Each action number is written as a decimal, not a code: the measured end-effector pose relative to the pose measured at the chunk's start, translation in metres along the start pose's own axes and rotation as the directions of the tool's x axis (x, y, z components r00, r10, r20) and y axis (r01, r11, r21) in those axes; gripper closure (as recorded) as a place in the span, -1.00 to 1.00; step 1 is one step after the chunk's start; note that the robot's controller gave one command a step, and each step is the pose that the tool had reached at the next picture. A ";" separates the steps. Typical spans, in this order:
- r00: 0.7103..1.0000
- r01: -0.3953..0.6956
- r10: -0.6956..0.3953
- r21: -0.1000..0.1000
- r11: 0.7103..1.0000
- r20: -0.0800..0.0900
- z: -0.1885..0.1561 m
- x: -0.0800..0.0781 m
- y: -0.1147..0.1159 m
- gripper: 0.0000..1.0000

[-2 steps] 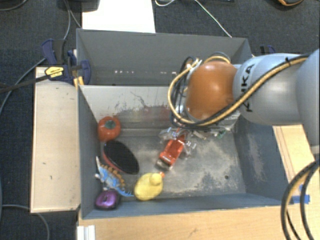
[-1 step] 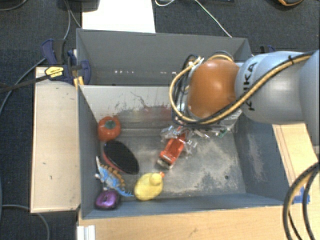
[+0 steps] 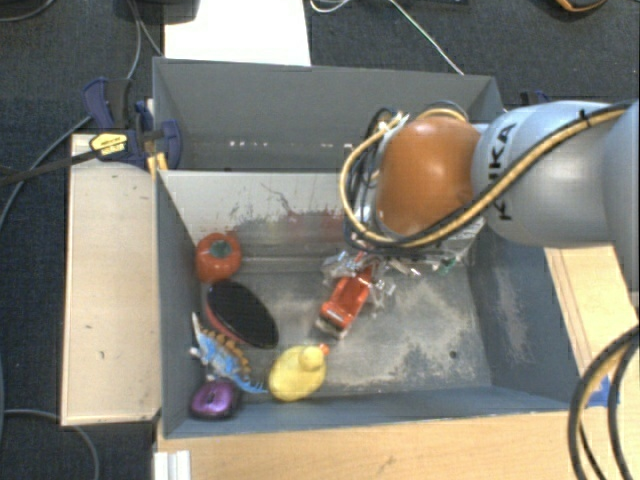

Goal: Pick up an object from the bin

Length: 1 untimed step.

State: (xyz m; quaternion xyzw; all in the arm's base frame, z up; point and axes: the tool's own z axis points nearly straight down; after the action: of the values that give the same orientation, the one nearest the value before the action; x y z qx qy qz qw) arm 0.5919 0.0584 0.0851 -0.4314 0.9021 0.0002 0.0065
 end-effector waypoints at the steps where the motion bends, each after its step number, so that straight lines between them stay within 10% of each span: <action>1: 1.000 0.005 -0.005 -0.004 1.000 -0.004 -0.011 0.001 0.001 1.00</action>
Offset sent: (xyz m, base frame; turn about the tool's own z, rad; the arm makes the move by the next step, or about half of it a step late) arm 0.0000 0.0000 0.0785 0.0000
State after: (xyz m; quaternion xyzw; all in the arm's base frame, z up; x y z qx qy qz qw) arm 0.5906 0.0583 0.0958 -0.4335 0.9011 0.0009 0.0039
